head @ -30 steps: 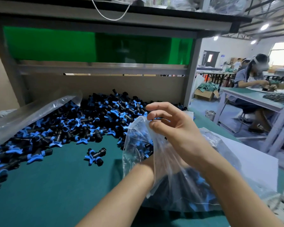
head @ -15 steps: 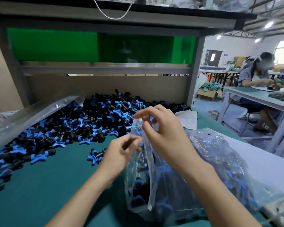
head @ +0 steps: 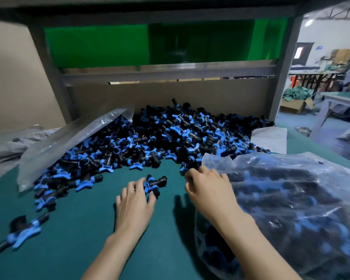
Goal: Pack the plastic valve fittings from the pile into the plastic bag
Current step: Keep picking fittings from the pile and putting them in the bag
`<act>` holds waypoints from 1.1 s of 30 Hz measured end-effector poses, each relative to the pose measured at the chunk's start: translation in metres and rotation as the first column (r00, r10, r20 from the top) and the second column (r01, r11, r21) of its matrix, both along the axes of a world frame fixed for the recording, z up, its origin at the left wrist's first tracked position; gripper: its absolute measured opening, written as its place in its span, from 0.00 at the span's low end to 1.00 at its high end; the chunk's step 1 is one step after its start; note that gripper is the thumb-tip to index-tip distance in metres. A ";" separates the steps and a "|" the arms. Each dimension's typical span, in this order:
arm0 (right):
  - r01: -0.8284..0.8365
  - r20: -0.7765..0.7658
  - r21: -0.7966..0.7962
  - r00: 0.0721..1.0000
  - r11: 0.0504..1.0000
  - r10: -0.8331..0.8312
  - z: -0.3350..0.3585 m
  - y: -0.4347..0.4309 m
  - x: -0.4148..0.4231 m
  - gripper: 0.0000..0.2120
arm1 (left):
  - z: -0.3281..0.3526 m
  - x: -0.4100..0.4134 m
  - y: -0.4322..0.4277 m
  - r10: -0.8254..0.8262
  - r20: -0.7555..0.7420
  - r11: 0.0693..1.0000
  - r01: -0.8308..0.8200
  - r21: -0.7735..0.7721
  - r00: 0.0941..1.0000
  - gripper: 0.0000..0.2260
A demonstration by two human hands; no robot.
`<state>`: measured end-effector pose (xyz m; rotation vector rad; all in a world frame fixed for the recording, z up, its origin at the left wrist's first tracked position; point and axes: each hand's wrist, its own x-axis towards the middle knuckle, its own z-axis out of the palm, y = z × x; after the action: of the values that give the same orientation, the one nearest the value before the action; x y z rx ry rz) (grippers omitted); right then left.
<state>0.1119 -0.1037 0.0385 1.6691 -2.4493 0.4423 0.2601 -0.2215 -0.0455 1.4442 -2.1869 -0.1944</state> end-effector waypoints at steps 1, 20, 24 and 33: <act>0.008 -0.006 0.008 1.000 1.000 -0.008 -0.005 0.000 -0.003 0.13 | 0.000 0.000 -0.002 -0.005 0.002 1.000 0.005 0.005 1.000 0.24; 0.012 0.039 -0.042 0.999 0.999 -0.010 -0.019 -0.004 -0.011 0.16 | 0.005 0.004 0.006 -0.112 -0.495 0.991 0.131 0.004 0.862 0.02; -0.031 0.033 -0.031 0.999 0.999 0.032 -0.019 -0.004 -0.012 0.18 | 0.012 0.006 0.016 -0.121 -0.779 0.952 0.294 0.084 0.615 0.07; -0.085 0.012 -0.038 0.996 0.996 0.086 -0.021 -0.003 -0.015 0.14 | 0.019 -0.001 0.030 -0.183 -0.822 0.913 0.404 0.061 0.539 0.08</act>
<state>0.0965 -0.1062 0.0178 1.7664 -2.3705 0.5082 0.2588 -0.1913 -0.0264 0.7836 -1.6065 -1.0685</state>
